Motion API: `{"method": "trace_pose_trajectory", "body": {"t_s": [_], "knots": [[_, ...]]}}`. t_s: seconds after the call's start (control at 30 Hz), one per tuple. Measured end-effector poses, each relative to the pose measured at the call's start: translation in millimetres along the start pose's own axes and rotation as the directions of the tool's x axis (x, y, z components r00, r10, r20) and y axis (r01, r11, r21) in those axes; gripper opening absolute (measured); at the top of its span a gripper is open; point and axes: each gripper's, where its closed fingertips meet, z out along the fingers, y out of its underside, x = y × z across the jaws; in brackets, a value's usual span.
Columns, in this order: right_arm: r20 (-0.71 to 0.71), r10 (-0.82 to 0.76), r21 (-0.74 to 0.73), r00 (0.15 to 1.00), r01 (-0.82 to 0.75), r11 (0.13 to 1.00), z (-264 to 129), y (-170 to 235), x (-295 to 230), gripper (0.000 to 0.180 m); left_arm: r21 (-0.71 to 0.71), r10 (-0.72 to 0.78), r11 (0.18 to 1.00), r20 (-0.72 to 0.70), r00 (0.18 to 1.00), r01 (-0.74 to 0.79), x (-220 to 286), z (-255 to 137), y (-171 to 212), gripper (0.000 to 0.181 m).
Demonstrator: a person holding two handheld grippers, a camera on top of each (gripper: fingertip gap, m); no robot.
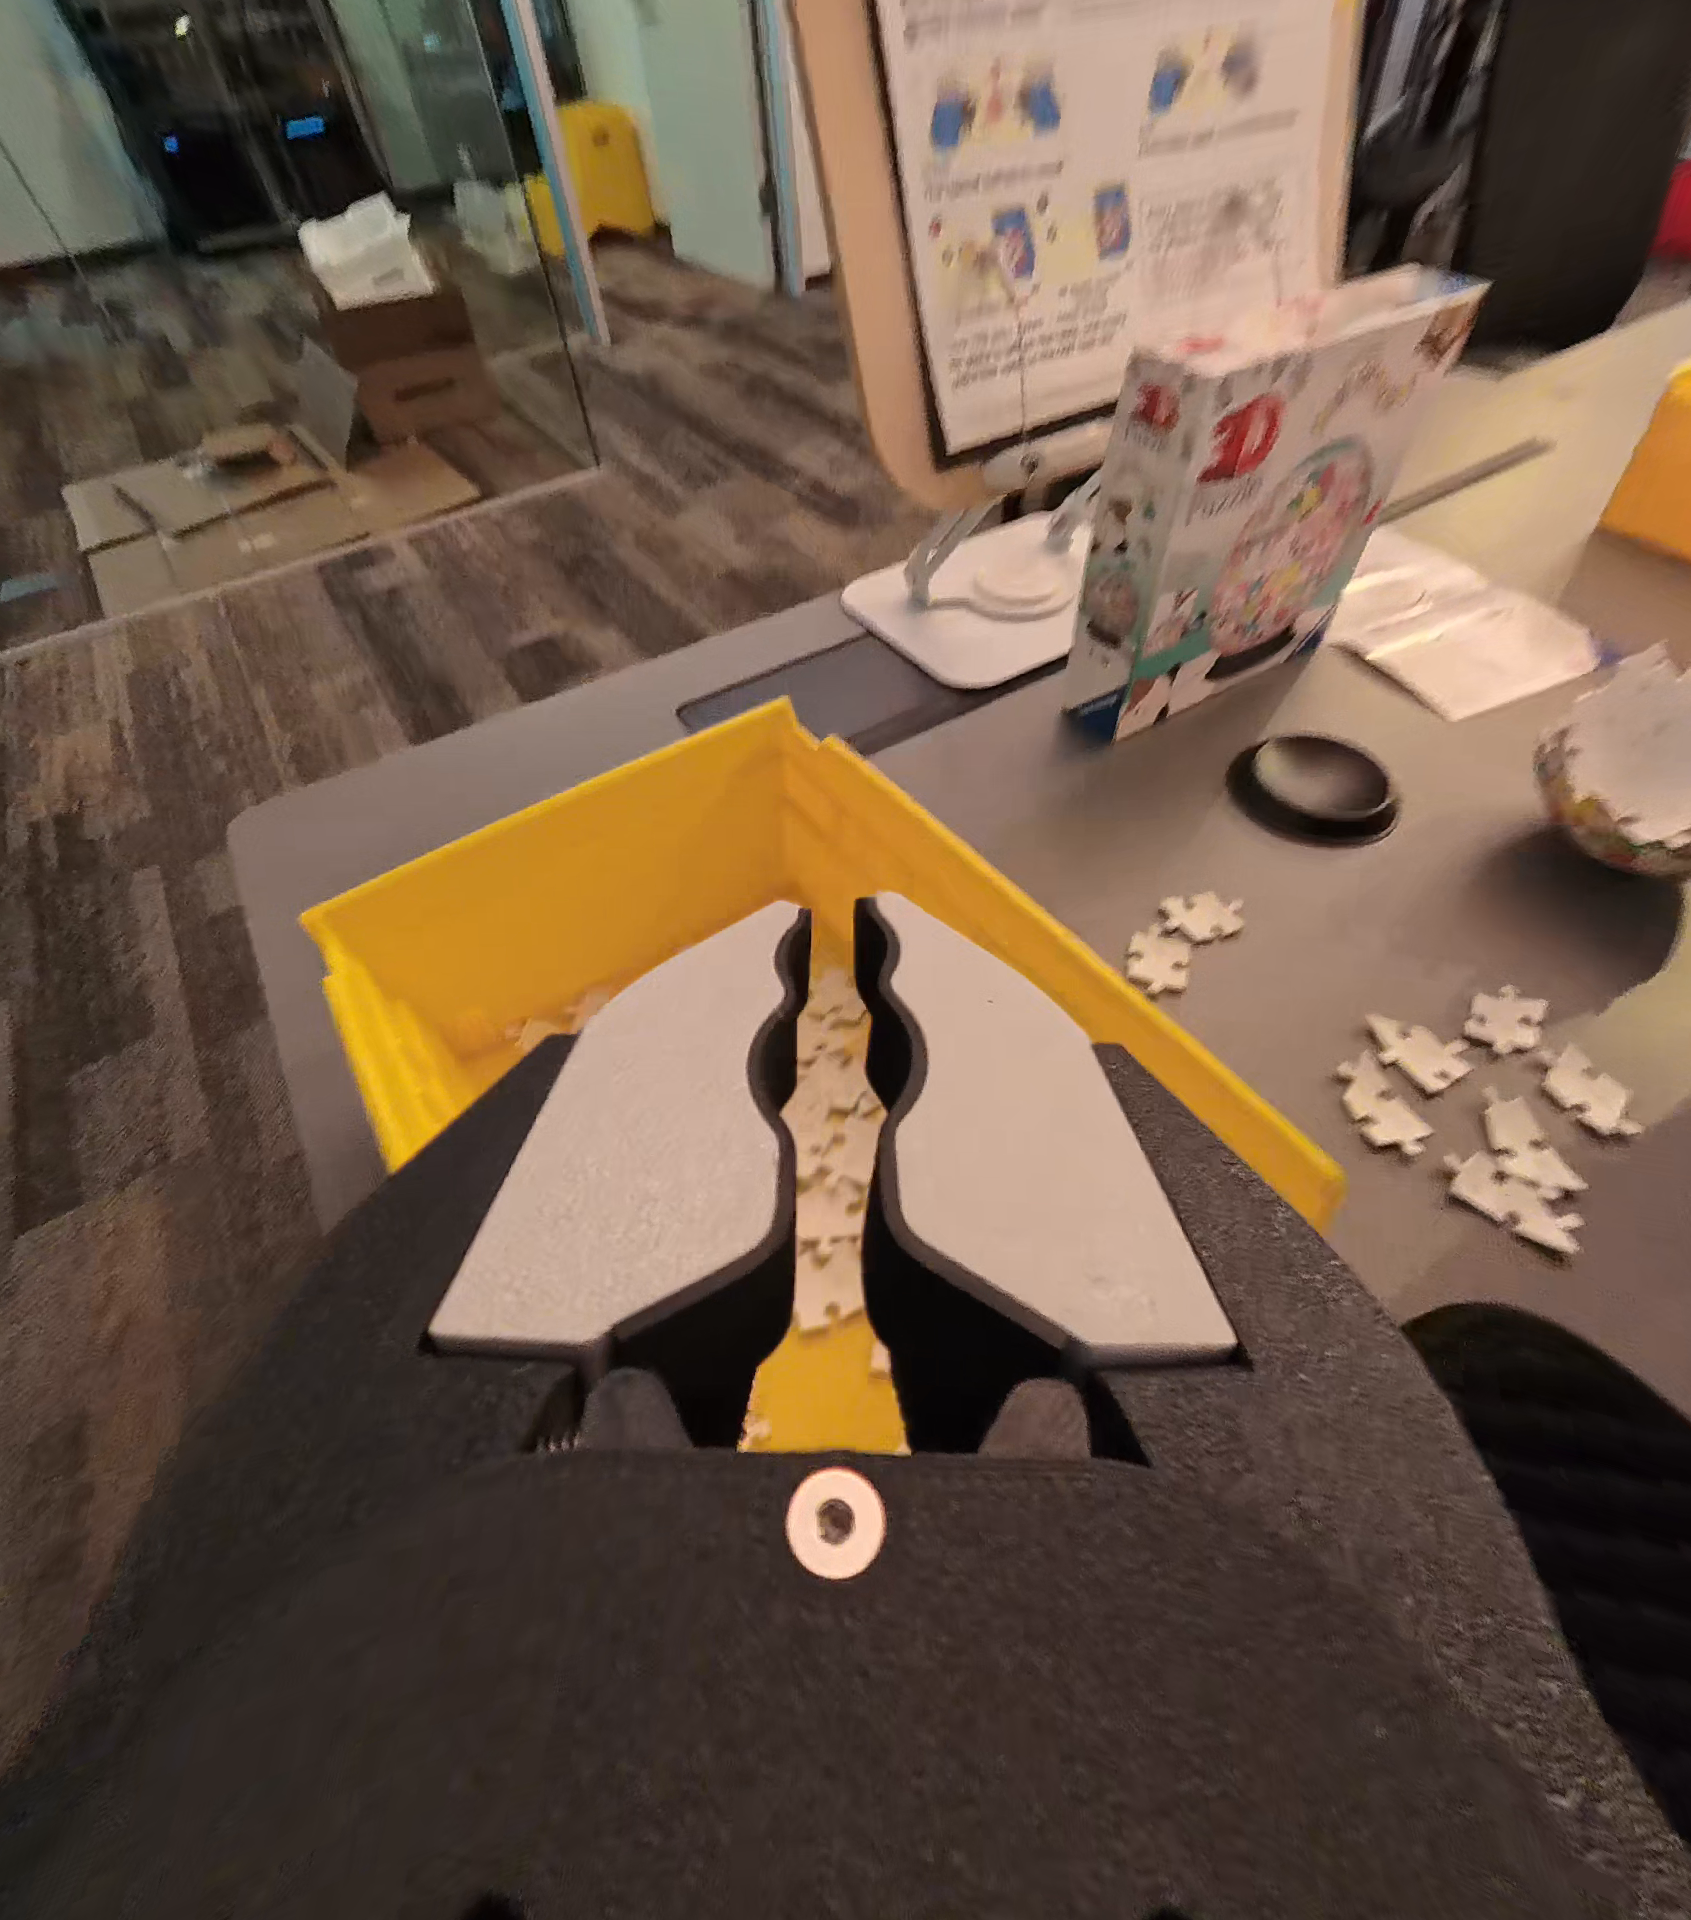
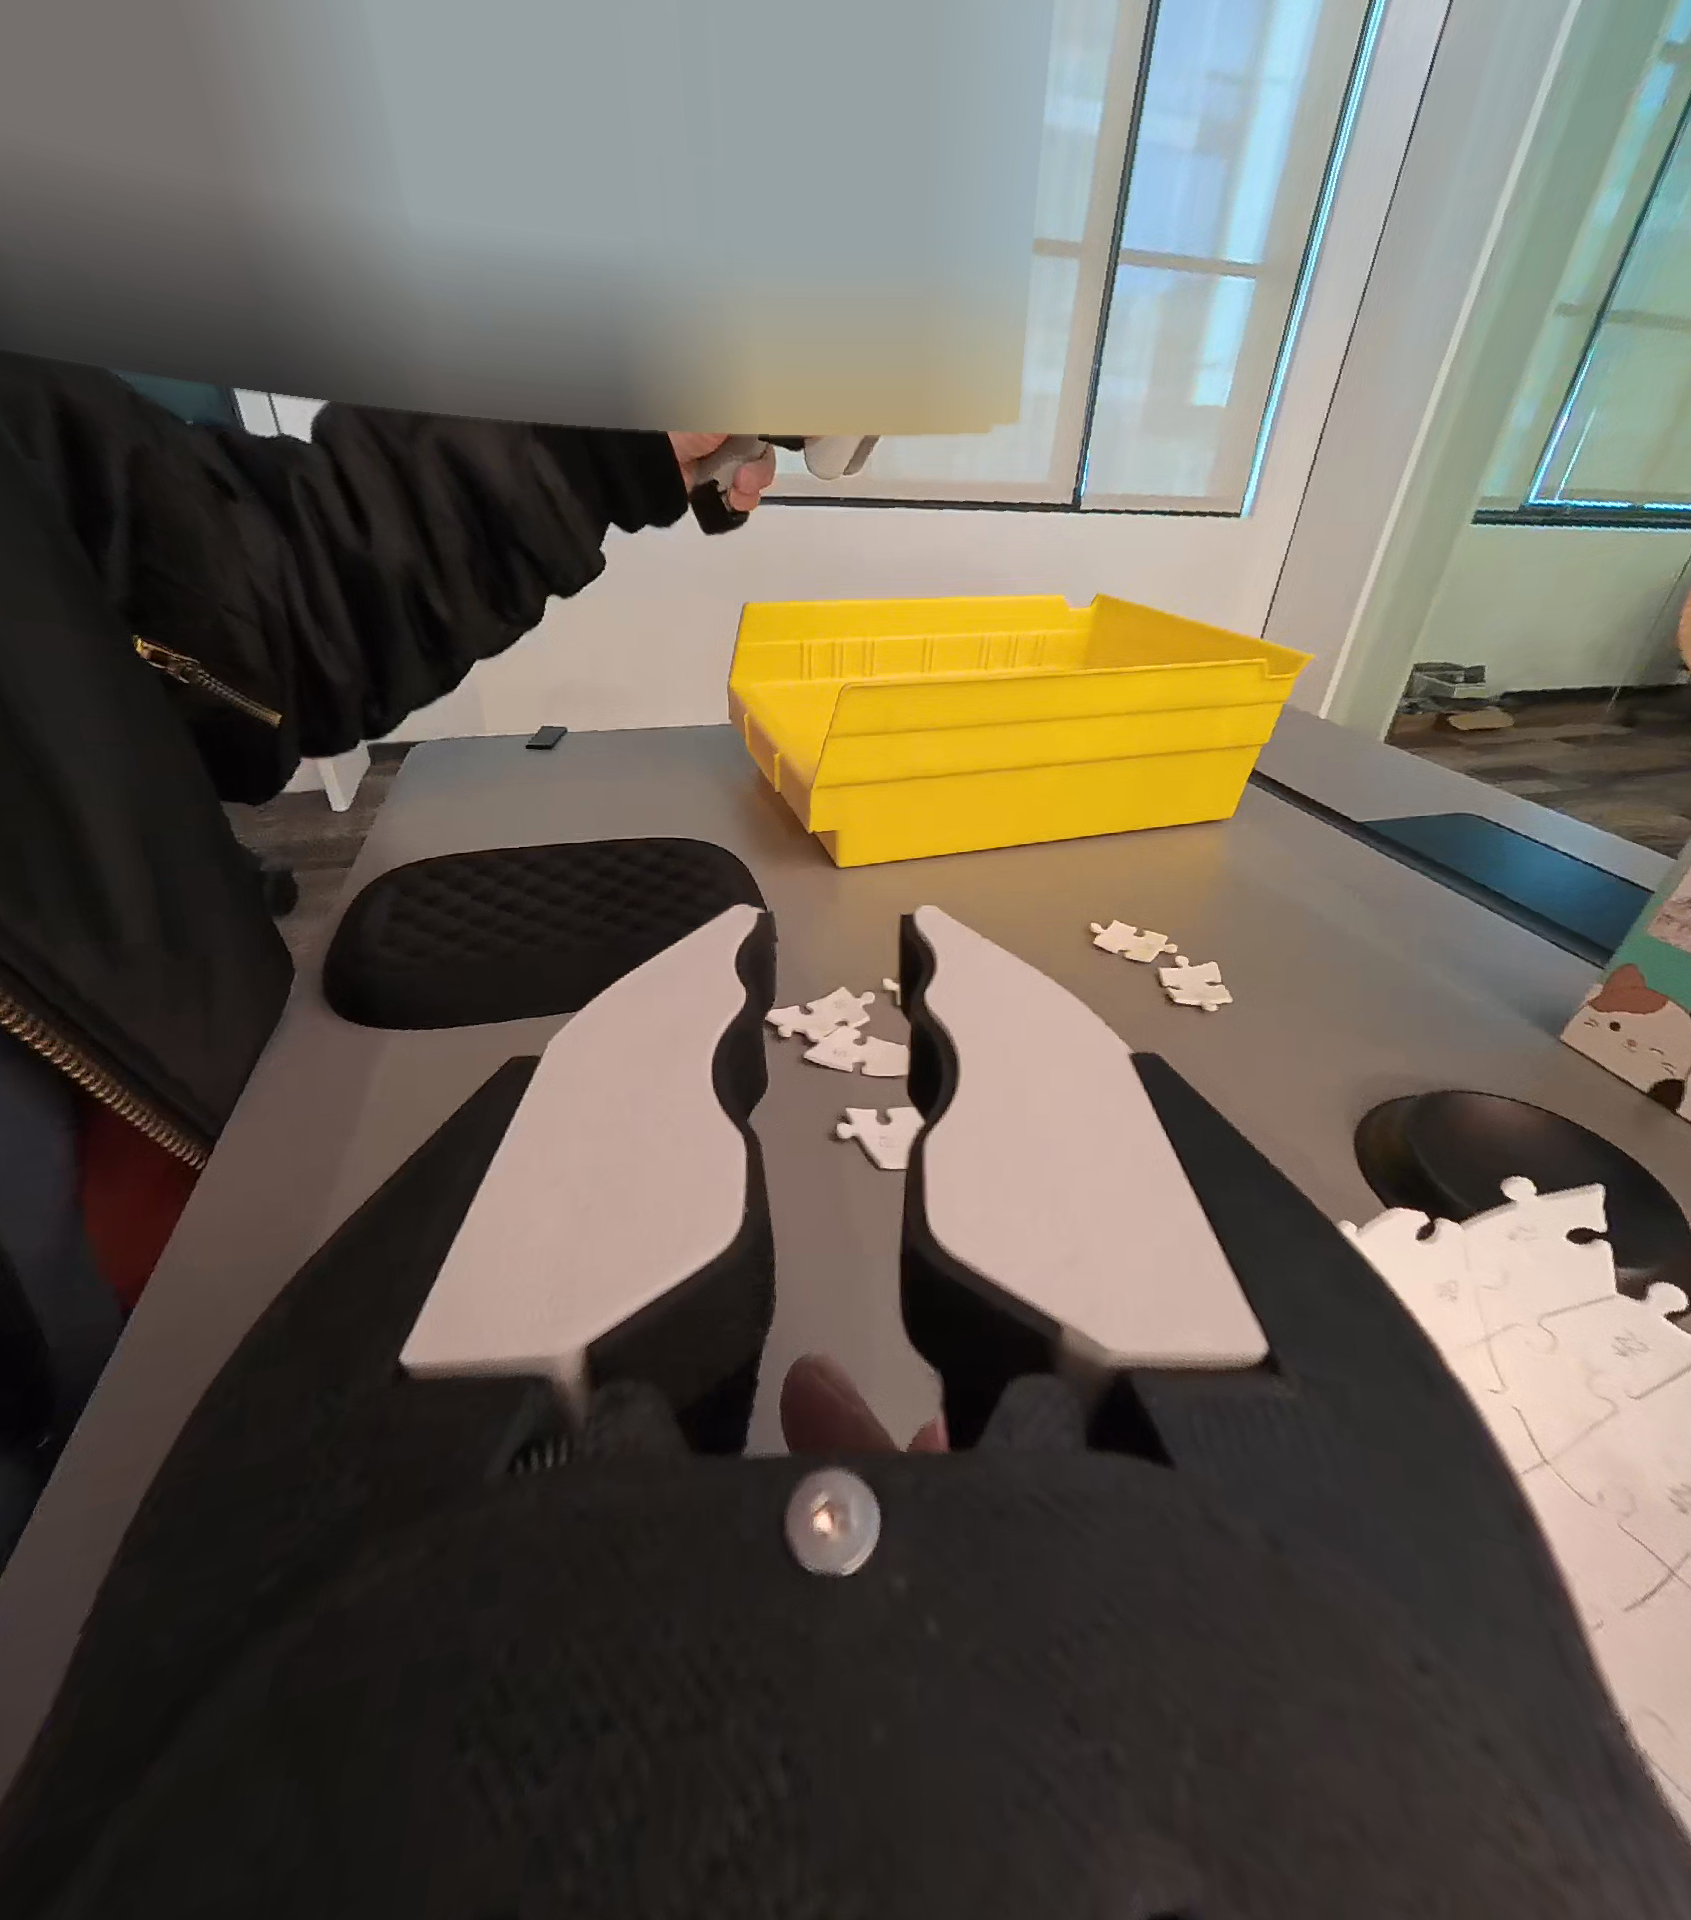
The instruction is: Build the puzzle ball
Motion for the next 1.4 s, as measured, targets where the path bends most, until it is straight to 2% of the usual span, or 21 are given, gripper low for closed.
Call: {"method": "trace_pose_trajectory", "body": {"t_s": [0.13,0.3,0.5,0.6,0.73,0.87,0.93,1.0,1.4], "knots": [[0.018,0.048,-0.005,0.999,-0.048,0.999,0.0,-1.3,-2.5,0.023,-0.197,0.070,0.979,0.046,0.996,-0.060,-14.3,11.4,19.9,0.008],[0.065,0.017,-0.011,0.998,-0.016,1.000,-1.1,0.2,-10.3,0.026,-0.497,0.212,0.851,0.030,0.977,-0.169,-32.1,32.1,53.8,0.017],[0.118,0.018,-0.024,0.993,-0.016,1.000,-1.1,4.5,-17.3,0.033,-0.634,0.265,0.742,-0.022,0.964,-0.219,-47.9,54.5,72.4,0.019],[0.124,0.018,-0.034,0.992,-0.014,0.999,-0.5,7.0,-18.0,0.035,-0.710,0.302,0.656,-0.064,0.951,-0.256,-59.7,62.6,86.3,0.023],[0.127,0.033,-0.047,0.991,-0.027,0.999,-0.2,10.2,-16.9,0.037,-0.823,0.364,0.469,-0.151,0.919,-0.320,-73.2,68.0,112.1,0.033],[0.142,0.037,-0.060,0.989,-0.028,0.998,0.3,12.9,-18.9,0.037,-0.883,0.529,0.225,-0.244,0.813,-0.412,-96.5,77.1,130.5,0.046],[0.143,0.035,-0.071,0.989,-0.026,0.997,0.8,14.9,-19.3,0.037,-0.897,0.517,0.127,-0.305,0.800,-0.424,-99.3,80.3,143.0,0.048],[0.145,0.037,-0.079,0.989,-0.025,0.997,0.8,16.7,-19.3,0.037,-0.900,0.470,0.068,-0.352,0.809,-0.431,-98.1,82.5,153.6,0.047],[0.175,0.054,-0.101,0.983,-0.037,0.994,0.6,20.7,-22.3,0.037,-0.863,0.321,-0.082,-0.496,0.807,-0.498,-99.3,88.6,178.1,0.044]]}}
